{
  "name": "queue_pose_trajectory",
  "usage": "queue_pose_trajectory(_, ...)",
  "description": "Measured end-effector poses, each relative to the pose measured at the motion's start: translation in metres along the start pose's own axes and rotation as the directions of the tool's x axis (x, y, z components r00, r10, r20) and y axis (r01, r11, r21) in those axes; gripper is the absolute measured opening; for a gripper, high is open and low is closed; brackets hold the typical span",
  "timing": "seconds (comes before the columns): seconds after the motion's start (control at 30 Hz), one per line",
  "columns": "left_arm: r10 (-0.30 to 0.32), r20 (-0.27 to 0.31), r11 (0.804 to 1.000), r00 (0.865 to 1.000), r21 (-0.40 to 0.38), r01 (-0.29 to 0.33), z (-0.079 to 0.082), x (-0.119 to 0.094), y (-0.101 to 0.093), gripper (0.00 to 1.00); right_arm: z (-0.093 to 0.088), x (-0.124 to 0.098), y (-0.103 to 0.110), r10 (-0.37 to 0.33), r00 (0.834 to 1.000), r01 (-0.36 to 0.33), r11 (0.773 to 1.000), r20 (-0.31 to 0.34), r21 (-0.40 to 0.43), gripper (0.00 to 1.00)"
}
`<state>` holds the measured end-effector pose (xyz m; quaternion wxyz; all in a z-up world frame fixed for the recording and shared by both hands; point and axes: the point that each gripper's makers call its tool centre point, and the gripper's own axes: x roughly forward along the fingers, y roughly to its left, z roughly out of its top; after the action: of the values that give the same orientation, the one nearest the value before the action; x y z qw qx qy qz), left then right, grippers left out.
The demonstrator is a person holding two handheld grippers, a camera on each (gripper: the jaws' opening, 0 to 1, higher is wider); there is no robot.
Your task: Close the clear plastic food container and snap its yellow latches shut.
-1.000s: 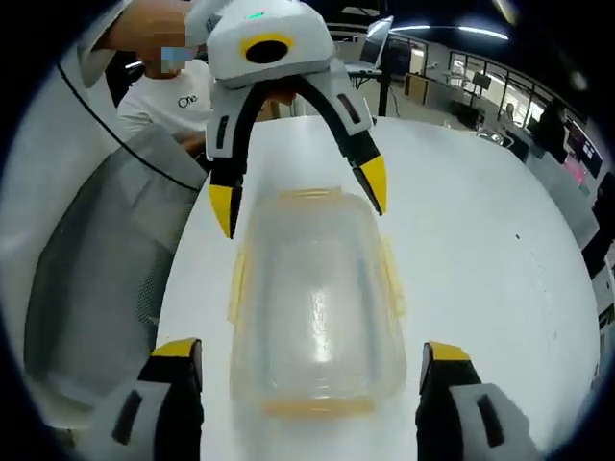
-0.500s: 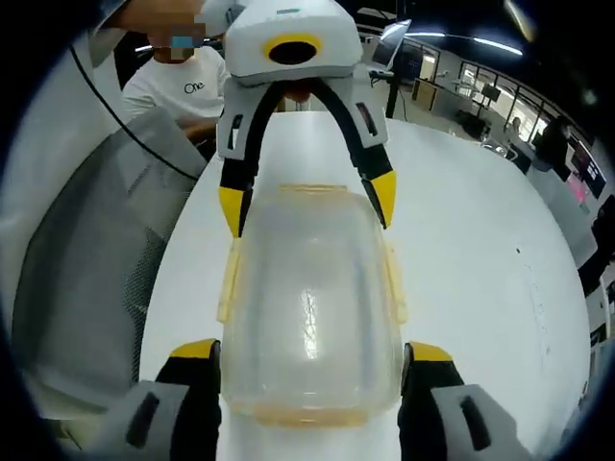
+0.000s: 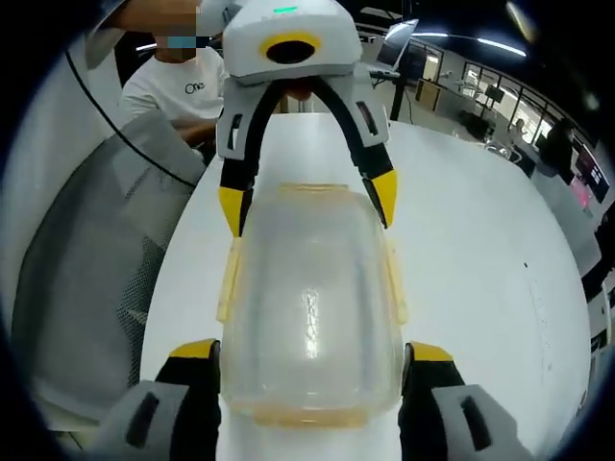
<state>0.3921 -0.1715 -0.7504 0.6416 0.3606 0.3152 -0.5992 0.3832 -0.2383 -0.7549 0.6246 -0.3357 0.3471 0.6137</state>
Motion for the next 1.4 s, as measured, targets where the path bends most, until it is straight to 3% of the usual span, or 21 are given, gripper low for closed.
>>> queue_pose_trajectory(0.77,0.016,-0.015,1.000,1.000,-0.017,-0.016,-0.072,-0.046,-0.001,0.74,0.070,0.046,0.004,0.008,1.000,-0.008,1.000,-0.023,-0.021,0.77)
queue_pose_trajectory(1.1,0.006,-0.036,1.000,0.999,-0.001,-0.007,-0.075,-0.044,0.015,0.74,0.073,0.048,-0.011,0.005,1.000,-0.005,1.000,-0.013,-0.010,0.77)
queue_pose_trajectory(1.4,0.003,-0.058,1.000,0.998,0.005,-0.003,-0.074,-0.039,0.054,0.74,0.071,0.047,-0.052,0.005,1.000,-0.005,1.000,-0.014,-0.011,0.77)
